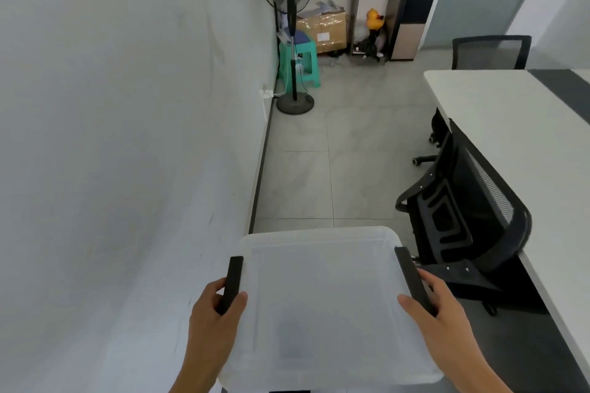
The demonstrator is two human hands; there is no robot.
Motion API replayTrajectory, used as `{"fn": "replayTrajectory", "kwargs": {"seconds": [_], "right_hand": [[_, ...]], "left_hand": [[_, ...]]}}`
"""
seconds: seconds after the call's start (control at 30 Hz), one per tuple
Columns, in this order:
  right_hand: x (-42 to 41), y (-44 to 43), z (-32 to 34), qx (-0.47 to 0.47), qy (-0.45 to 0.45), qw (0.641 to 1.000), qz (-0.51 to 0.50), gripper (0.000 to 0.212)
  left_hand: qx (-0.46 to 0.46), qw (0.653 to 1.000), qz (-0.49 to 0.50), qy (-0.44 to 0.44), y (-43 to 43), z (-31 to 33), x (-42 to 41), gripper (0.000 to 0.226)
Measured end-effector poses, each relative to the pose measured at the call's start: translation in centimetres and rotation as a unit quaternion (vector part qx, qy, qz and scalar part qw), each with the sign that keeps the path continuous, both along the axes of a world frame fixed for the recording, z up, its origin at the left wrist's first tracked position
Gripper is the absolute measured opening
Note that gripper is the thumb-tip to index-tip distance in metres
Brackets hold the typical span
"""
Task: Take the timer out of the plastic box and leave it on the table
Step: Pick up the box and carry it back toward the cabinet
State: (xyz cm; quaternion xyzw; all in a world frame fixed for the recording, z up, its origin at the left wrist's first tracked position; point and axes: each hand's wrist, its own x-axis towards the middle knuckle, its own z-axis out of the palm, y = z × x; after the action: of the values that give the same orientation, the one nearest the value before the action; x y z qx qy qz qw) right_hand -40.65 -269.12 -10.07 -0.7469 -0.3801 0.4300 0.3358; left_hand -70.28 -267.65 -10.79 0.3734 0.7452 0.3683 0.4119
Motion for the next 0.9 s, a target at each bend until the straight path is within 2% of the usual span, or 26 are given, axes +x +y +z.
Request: {"fn": "replayTrajectory", "kwargs": {"seconds": [0.27,0.53,0.7,0.9], "right_hand": [[-0.6,19.9,1.6,0.010,0.013,0.997,-0.081,0.054],[3.3,37.9,-0.1,0.014,0.026,0.989,-0.146,0.054],[7.9,52.3,-1.5,0.004,0.037,0.988,-0.147,0.054],[12.0,69.0,1.2,0.009,0.034,0.994,-0.108,0.052]], "left_hand": [[0.008,0.997,-0.079,0.001,24.1,1.7,-0.8,0.030],[0.006,0.991,-0.135,-0.018,45.6,1.2,4.2,0.030],[-0.006,0.991,-0.133,-0.007,59.1,0.4,8.7,0.035],[0.008,0.993,-0.118,0.006,74.4,2.4,12.0,0.037]]}}
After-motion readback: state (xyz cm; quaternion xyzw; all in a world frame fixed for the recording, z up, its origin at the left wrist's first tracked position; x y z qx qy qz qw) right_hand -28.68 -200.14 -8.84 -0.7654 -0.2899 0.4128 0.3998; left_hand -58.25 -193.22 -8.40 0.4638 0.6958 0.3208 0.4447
